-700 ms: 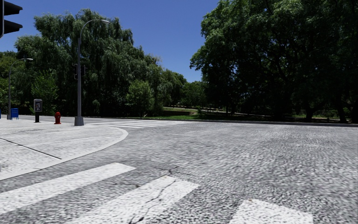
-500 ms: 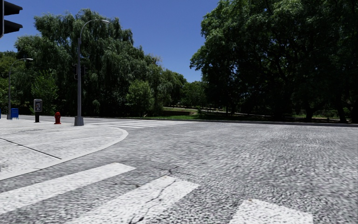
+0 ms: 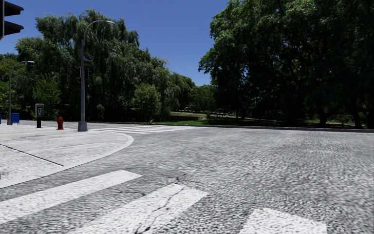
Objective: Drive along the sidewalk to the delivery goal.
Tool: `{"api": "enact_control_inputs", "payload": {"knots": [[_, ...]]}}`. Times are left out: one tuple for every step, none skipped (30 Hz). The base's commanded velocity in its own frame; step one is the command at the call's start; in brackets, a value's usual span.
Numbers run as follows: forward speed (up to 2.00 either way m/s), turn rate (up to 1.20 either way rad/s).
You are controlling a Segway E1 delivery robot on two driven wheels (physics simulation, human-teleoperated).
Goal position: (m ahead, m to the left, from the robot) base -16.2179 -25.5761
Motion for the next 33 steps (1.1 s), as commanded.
{"api": "enact_control_inputs", "payload": {"knots": [[0.00, 0.00], [0.00, 0.00], [0.00, 0.00], [0.00, 0.00], [0.00, 0.00], [0.00, 0.00], [0.00, 0.00], [0.00, 0.00], [0.00, 0.00], [0.10, 0.00], [0.10, 0.00], [0.39, -0.07], [0.50, -0.11], [0.53, -0.15], [0.53, -0.15], [0.54, -0.22], [0.54, -0.30], [0.54, -0.33], [0.54, -0.33], [0.52, -0.33], [0.50, -0.34], [0.50, -0.34], [0.50, -0.34], [0.50, -0.34], [0.50, -0.34], [0.50, -0.34], [0.50, -0.34], [0.50, -0.37], [0.50, -0.45], [0.49, -0.51], [0.49, -0.52], [0.49, -0.52], [0.49, -0.53]]}}
